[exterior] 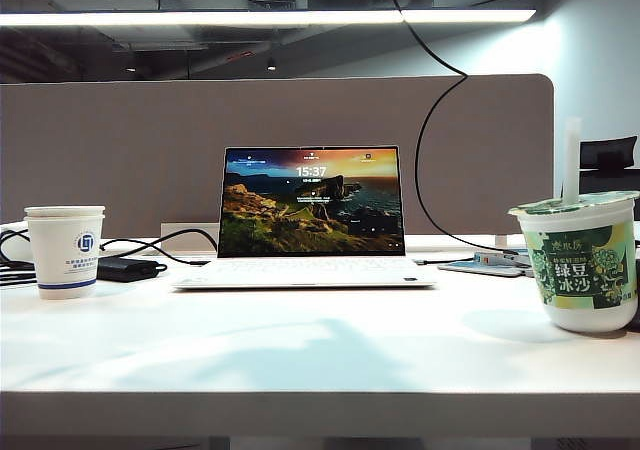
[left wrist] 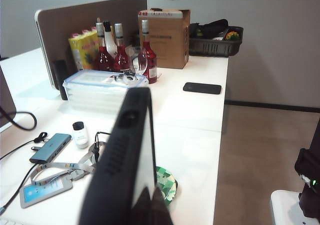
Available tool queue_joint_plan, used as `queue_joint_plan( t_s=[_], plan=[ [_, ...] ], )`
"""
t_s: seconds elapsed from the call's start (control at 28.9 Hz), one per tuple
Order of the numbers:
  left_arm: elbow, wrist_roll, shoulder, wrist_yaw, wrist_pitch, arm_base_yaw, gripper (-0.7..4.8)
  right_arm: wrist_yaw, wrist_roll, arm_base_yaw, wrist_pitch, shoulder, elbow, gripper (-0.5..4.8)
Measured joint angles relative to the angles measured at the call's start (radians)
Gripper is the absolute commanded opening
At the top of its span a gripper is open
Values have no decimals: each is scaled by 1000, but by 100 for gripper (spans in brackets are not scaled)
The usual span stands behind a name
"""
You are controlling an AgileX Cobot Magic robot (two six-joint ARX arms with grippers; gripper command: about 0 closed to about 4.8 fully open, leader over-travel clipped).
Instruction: Pick up the black phone, pick up the charger plug, insert the charger plug into the phone's charging port, and finally place the connected phone back on the desk.
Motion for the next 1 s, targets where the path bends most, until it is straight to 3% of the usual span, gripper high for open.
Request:
queue_joint_plan(
  t_s=[0.17,0.52,1.0],
  plan=[
    [0,0,0,39,6,0,-7,-61,-6,9,-19,3,-2,-6],
    [0,0,3,45,19,0,-7,-59,-78,73,-37,3,-2,-6],
    [0,0,3,67,39,0,-7,-58,-129,74,-104,9,-38,-6]
  ],
)
